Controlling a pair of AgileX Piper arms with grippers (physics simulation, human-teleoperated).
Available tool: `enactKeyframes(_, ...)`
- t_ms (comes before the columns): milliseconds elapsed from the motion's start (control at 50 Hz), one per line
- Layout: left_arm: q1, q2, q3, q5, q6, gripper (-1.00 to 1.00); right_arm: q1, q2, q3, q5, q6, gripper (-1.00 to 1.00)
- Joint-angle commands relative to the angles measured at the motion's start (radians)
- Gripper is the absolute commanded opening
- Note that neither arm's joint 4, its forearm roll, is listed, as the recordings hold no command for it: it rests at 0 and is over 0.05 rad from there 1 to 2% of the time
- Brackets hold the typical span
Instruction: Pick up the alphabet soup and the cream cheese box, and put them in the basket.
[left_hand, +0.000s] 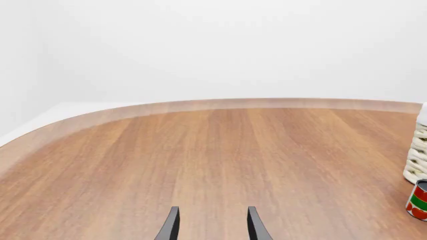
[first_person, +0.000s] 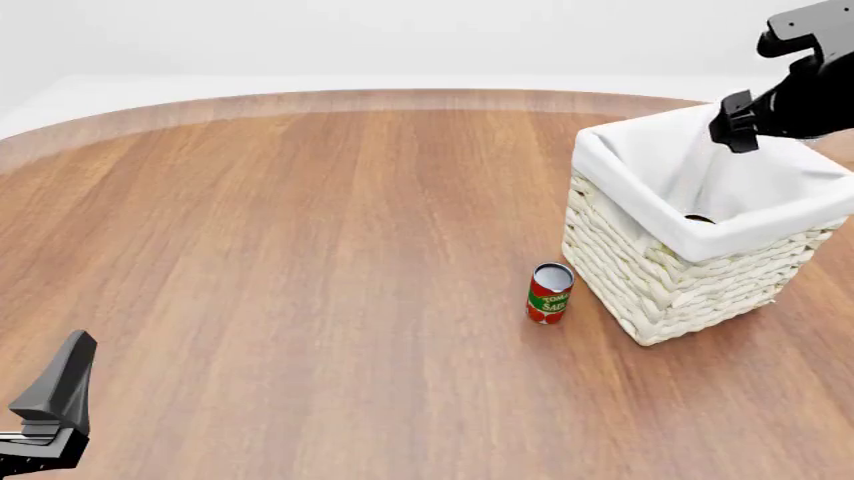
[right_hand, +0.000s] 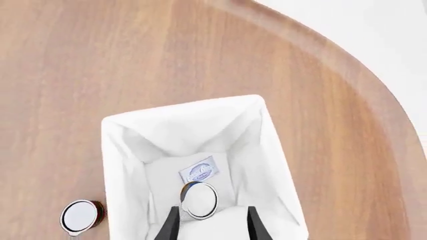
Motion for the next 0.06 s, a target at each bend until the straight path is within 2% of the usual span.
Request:
enactKeyframes(20, 0.000, 0.000, 0.000, 0.000, 0.000, 1.00, 0.006, -0.036, 0.005, 0.013, 0.011, 1.00)
enactKeyframes(60, 0.000, 0.000, 0.000, 0.000, 0.000, 1.00, 0.009, -0.044, 0.004, 0.018, 0.015, 1.00)
